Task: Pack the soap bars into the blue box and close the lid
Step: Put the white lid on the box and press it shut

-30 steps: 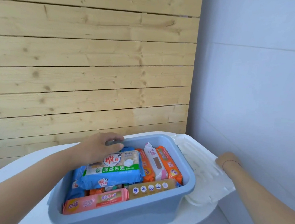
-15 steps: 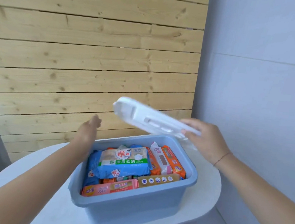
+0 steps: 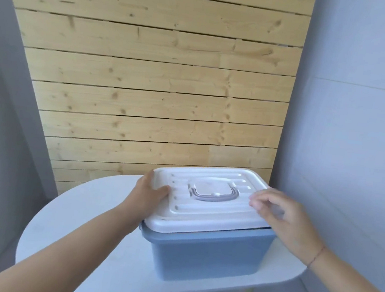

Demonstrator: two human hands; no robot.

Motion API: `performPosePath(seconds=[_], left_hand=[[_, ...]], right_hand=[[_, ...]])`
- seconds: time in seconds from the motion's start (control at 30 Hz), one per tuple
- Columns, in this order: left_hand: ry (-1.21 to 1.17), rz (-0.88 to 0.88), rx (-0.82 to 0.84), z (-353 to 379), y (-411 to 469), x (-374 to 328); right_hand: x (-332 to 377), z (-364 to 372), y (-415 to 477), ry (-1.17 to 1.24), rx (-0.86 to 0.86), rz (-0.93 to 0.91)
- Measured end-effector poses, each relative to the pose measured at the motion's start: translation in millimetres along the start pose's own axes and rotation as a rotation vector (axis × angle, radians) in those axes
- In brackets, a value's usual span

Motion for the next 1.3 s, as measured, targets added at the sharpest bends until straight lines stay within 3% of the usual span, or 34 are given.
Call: performPosePath(seconds=[0.07,0.1,0.17,0.27,0.37,0.47,0.57,1.0,1.17,1.3], left_hand=[[-0.014,0.005,-0.007,0.3,-1.0,0.8],[-0.022,0.008,-0.005,-0.4,-0.2,2.1],[-0.026,0.003,0.015,-1.1,-1.8,5.5],[-0.052,0.0,0.01,-0.3,-3.5,13.8],[-0.142,-0.039,-0.041,4.1,-2.8,21.9],[-0.219,-0.243,-0.129,5.6,-4.3,26.0],[-0.321,-0.378,-0.054,5.9,0.6,31.7],[-0.42,-0.442,0.069,-13.0,4.8,39.1],[-0.484,-0.38,-0.037,-2.6,4.6,44.6],[-0.38,-0.351,-0.134,4.4,5.9,45.2]], right_hand=[[-17.7,-8.0,21.4,-0.009,-0.135,0.218],[-31.3,-9.3,35.0,-0.056,-0.11,0.356],[-51.2,-6.0,53.3,-0.119,0.076,0.635],[-64.5,1.8,63.8,-0.098,0.267,0.861],[-64.0,3.8,65.1,-0.123,0.297,0.888],[-60.3,4.1,61.1,-0.096,0.306,0.904],[-62.4,4.0,55.7,-0.034,0.258,0.928],[-74.5,6.9,48.5,0.426,0.055,1.041],[-70.4,7.1,41.2,0.421,0.03,0.975],[-63.8,6.9,41.6,0.213,0.007,0.972]])
Point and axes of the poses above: each hand's wrist, its own y-axis towards the middle knuckle, its own z-axis out of the palm, x = y × z, the point moved 2 cm from there along y, towards the middle knuckle, and after that the axes turned 1 degree about x, right-handed, at the moved point
